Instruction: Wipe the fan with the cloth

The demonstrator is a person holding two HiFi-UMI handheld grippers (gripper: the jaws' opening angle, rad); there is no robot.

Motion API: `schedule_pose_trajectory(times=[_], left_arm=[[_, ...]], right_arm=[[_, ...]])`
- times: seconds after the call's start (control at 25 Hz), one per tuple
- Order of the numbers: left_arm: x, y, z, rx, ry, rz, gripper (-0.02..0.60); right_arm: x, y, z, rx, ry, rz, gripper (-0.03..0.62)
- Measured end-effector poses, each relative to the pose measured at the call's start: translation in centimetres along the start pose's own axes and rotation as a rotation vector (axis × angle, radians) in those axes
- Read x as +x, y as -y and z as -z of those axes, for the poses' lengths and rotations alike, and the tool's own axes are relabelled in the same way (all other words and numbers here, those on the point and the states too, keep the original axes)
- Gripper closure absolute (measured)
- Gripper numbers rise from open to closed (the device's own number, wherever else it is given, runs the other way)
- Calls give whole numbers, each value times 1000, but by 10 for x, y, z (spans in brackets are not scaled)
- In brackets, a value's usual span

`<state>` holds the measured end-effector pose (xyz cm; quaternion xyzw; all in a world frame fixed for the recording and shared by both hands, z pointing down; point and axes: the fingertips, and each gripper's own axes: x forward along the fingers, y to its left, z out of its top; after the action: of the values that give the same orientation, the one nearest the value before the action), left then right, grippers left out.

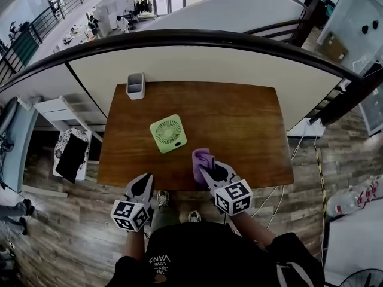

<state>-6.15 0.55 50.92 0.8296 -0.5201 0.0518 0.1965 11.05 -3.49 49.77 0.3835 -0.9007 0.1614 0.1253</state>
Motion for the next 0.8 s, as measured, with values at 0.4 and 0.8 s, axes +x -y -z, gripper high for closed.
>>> schedule_pose_trajectory(times=[0.4,0.8], left_arm=[[51,-53,4,12,-49,77,569],[102,-85,41,16,-196,189,560]], right_arm=[[57,2,-10,-53,-6,54,500],[117,-7,-18,-139,-25,53,499]])
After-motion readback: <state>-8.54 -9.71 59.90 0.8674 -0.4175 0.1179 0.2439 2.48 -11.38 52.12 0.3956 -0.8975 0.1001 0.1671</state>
